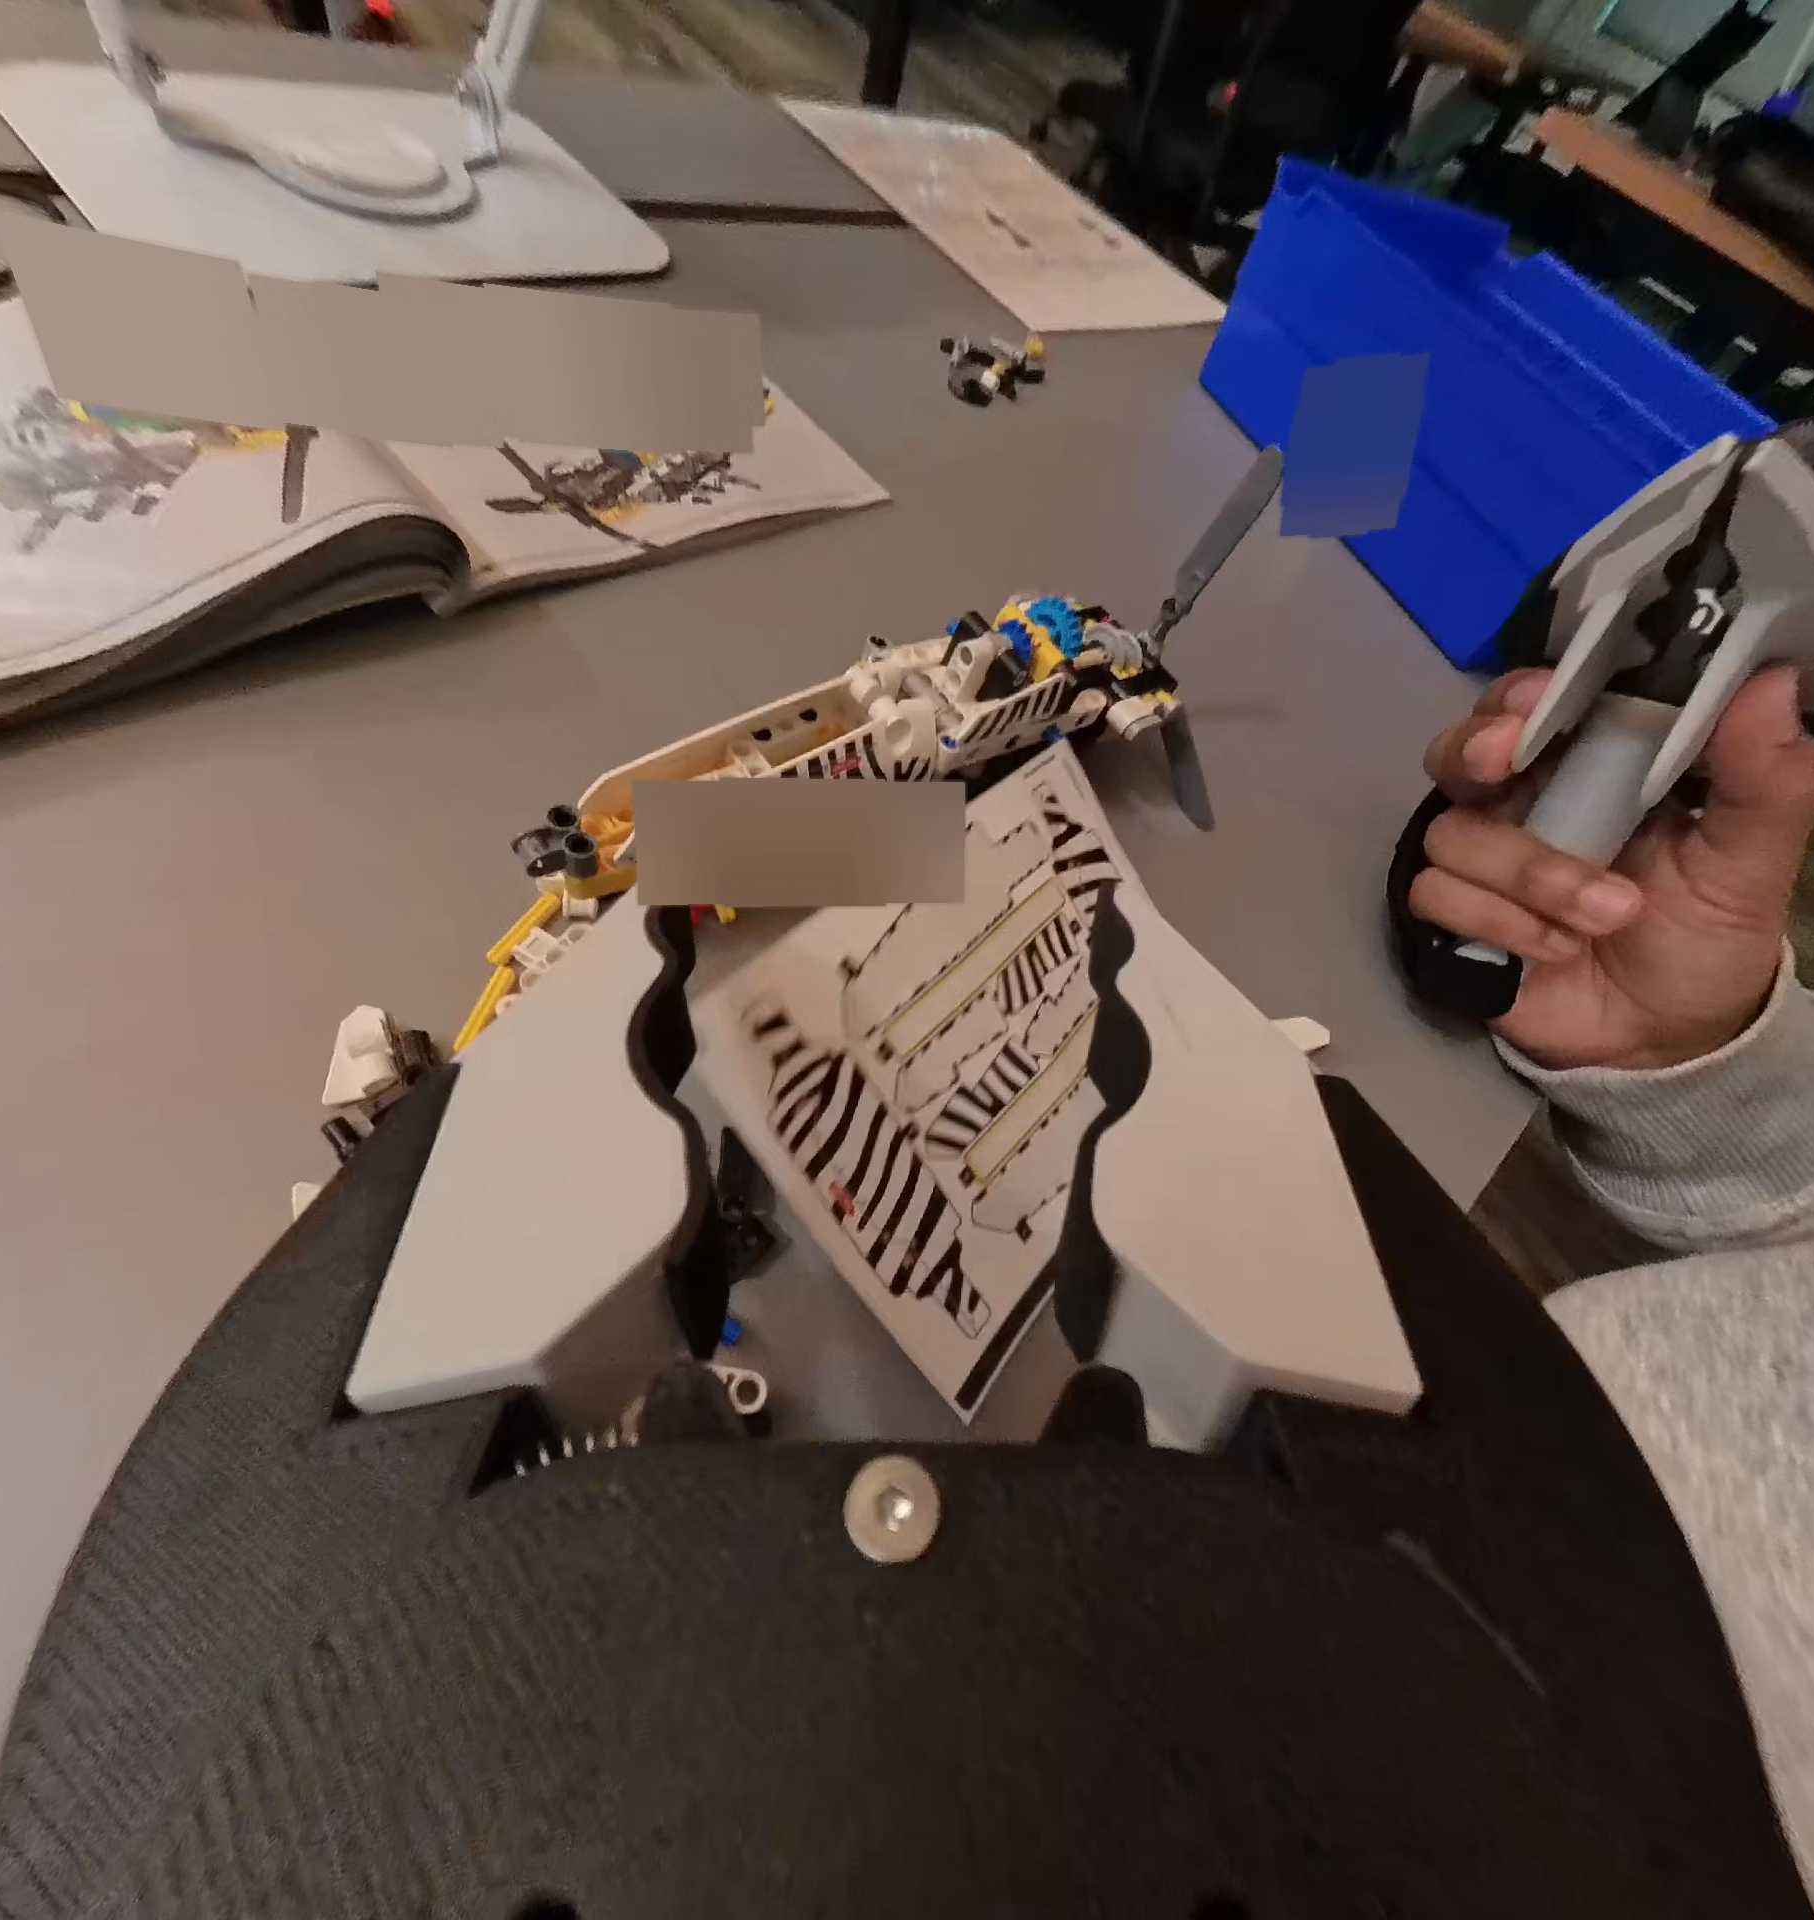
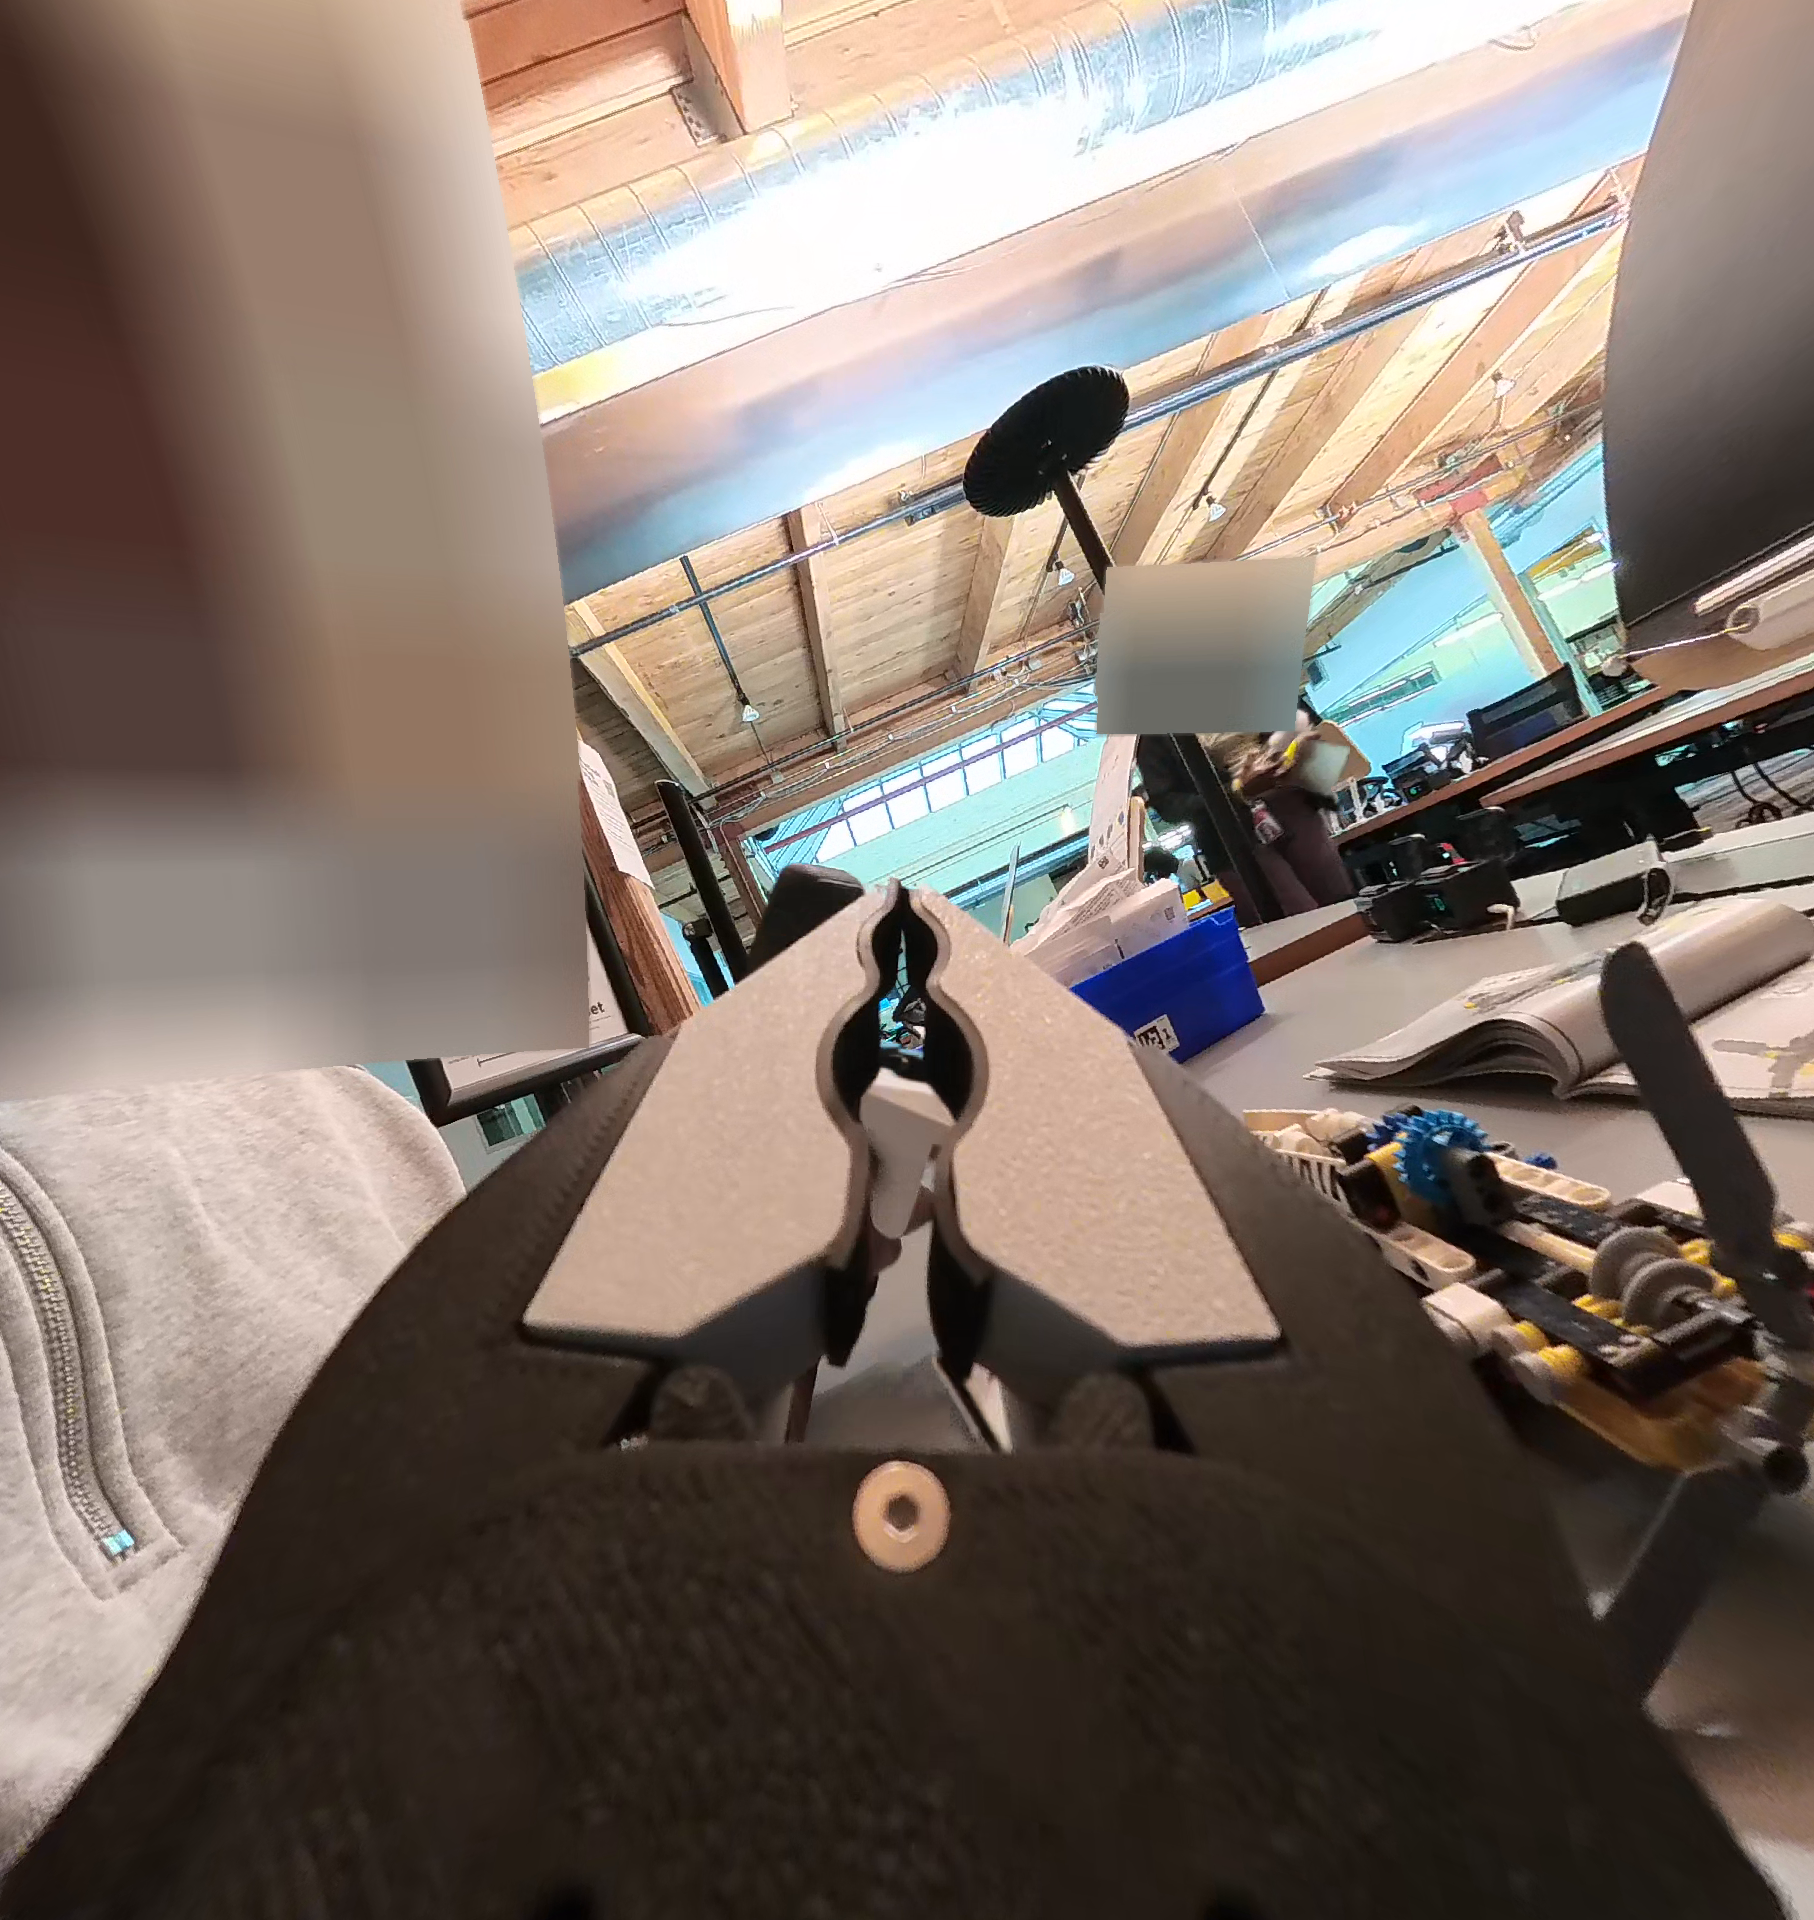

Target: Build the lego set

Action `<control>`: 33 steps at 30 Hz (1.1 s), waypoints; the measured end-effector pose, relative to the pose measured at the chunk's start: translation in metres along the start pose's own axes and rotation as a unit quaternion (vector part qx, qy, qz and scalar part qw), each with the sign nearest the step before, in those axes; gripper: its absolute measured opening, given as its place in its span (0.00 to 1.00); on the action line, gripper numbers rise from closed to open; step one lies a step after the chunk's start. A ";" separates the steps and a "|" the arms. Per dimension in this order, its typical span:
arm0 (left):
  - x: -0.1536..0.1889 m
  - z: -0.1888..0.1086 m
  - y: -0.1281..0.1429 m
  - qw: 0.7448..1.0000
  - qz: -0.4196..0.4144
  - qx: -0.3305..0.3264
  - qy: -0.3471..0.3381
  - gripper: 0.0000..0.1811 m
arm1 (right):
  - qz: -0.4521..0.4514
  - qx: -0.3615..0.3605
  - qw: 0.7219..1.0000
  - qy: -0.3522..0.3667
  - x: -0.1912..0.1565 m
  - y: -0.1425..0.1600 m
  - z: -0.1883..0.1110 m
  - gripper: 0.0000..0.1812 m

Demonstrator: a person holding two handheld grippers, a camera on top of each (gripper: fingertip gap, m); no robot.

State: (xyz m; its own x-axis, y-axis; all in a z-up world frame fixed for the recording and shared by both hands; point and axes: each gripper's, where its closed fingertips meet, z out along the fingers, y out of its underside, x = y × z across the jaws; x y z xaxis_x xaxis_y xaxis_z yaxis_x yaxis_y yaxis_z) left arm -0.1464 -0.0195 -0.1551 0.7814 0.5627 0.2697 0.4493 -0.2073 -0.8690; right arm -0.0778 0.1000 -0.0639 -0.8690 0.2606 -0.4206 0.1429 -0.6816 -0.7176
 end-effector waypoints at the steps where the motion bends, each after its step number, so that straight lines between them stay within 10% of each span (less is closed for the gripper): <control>1: 0.001 0.000 -0.001 1.000 0.001 0.002 0.002 0.42 | 0.000 0.000 1.000 0.000 0.000 0.000 0.000 0.00; 33: 0.073 0.001 -0.008 0.959 -0.064 0.135 0.239 0.24 | 0.003 -0.009 1.000 0.007 0.003 0.004 0.001 0.00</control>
State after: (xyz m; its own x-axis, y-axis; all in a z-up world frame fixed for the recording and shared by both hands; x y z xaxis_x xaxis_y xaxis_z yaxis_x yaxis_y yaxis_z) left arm -0.0935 0.0241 -0.1292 0.8658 0.1251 0.4844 0.4763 0.0903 -0.8746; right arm -0.0806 0.0974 -0.0674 -0.8615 0.2661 -0.4324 0.1569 -0.6705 -0.7251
